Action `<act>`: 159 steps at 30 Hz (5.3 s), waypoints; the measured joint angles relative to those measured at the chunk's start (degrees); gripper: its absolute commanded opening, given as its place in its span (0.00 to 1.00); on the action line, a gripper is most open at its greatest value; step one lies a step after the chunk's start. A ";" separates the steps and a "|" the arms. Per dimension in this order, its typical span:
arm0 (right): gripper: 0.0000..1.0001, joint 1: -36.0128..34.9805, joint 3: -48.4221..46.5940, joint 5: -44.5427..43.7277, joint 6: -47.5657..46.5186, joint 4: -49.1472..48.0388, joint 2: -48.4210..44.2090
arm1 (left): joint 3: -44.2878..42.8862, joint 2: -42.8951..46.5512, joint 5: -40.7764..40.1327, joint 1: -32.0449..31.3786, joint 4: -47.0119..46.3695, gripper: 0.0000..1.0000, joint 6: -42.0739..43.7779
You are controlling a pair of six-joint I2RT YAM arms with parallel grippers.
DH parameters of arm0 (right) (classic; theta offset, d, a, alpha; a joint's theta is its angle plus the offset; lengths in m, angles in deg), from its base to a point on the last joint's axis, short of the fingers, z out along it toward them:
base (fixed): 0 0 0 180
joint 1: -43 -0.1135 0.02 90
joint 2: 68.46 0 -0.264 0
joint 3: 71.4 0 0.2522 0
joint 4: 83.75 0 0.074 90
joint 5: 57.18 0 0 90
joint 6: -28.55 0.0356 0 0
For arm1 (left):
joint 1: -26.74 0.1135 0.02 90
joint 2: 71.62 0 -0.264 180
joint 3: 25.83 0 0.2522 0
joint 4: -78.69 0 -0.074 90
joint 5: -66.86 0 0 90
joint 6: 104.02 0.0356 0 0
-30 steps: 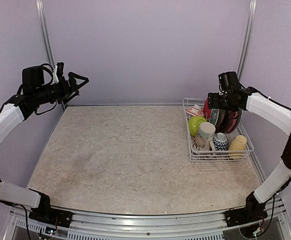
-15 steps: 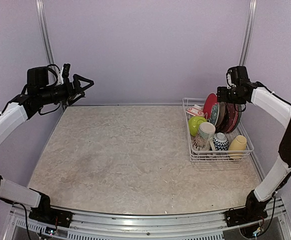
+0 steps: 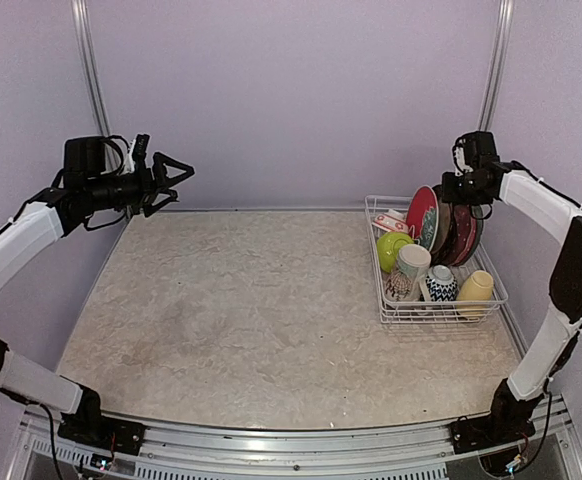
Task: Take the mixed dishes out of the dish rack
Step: Grab the plate from the dish rack, then pass from the right arm to the left
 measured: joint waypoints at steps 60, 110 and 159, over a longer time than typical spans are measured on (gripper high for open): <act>0.00 -6.12 -5.46 -21.57 -3.98 8.41 6.40 | -1.73 -2.95 -0.57 -0.85 2.21 0.99 -0.76; 0.00 -5.70 2.56 3.10 6.19 7.52 -31.08 | -5.64 -10.34 4.61 -3.43 6.05 0.99 1.53; 0.11 -28.81 24.48 32.20 43.91 -45.22 -2.60 | -4.61 -26.93 21.92 -11.78 -4.66 0.00 -7.69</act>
